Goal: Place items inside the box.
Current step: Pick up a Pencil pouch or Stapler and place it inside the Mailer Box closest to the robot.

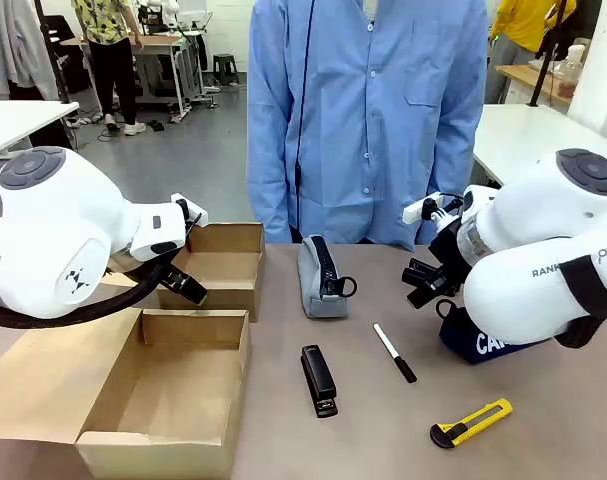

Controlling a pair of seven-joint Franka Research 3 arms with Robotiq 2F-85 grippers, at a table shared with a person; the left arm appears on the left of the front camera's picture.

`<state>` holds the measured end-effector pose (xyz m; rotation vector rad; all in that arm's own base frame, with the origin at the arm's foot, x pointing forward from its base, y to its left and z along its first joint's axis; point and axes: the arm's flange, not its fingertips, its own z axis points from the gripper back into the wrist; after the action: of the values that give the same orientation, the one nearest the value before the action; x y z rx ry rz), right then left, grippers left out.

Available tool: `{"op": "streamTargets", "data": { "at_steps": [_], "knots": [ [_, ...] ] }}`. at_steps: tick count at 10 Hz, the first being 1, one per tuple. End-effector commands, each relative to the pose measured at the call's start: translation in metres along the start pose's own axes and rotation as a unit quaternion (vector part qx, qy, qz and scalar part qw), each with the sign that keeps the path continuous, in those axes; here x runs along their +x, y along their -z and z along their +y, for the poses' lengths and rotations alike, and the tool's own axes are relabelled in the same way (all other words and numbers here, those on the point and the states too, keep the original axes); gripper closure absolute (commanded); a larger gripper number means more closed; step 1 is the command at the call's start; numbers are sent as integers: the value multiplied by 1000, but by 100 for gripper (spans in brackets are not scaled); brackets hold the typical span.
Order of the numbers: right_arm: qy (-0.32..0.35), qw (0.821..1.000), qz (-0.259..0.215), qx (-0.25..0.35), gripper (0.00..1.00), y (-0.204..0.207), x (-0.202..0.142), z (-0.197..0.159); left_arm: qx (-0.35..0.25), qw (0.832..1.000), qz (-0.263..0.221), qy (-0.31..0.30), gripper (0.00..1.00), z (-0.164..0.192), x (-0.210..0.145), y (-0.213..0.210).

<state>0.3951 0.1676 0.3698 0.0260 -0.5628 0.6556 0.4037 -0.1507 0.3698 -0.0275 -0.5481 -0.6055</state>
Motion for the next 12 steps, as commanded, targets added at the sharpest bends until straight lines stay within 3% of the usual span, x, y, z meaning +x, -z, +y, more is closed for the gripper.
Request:
{"op": "streamTargets", "data": {
  "at_steps": [1,12],
  "knots": [
    [0,1000,0,0,0,0,0,0,0,1000,0,0,0,0,0,0],
    [0,1000,0,0,0,0,0,0,0,1000,0,0,0,0,0,0]
  ]
}}
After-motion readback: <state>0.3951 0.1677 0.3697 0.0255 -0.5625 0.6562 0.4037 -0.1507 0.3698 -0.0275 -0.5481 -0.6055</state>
